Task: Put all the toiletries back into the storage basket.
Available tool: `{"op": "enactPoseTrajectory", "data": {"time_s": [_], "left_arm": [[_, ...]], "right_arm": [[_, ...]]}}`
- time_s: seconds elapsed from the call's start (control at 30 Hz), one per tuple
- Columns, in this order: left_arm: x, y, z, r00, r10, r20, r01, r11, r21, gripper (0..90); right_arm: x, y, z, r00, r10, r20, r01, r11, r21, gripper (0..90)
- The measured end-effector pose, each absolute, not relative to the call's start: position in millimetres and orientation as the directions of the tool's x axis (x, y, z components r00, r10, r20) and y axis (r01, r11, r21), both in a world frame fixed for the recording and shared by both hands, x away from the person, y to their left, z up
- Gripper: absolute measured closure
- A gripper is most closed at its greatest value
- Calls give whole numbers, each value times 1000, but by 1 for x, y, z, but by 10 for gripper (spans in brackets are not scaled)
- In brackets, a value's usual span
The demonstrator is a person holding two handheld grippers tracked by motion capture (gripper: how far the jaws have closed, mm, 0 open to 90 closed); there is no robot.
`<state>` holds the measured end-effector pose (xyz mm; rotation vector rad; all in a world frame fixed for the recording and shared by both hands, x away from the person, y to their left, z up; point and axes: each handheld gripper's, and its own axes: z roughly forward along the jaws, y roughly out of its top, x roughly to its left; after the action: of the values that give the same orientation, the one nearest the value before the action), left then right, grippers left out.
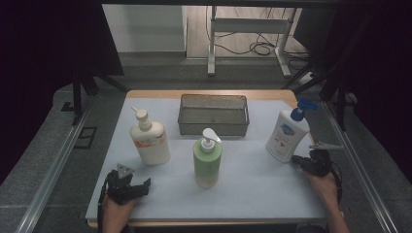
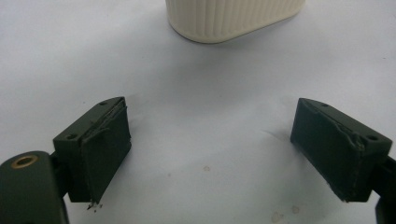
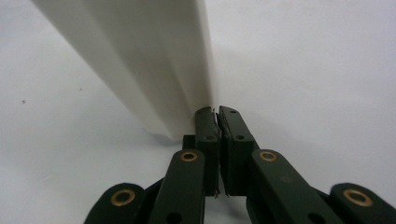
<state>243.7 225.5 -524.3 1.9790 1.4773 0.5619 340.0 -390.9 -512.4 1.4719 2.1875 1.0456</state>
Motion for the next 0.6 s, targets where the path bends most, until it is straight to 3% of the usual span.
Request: {"op": "enactPoseTrajectory", "data": {"time_s": [0.6], "left_arm": [[244, 225, -524, 291, 957, -18, 703, -201, 682, 118]], "right_arm": [[336, -374, -511, -468, 873, 135, 667, 249, 702, 834]]}}
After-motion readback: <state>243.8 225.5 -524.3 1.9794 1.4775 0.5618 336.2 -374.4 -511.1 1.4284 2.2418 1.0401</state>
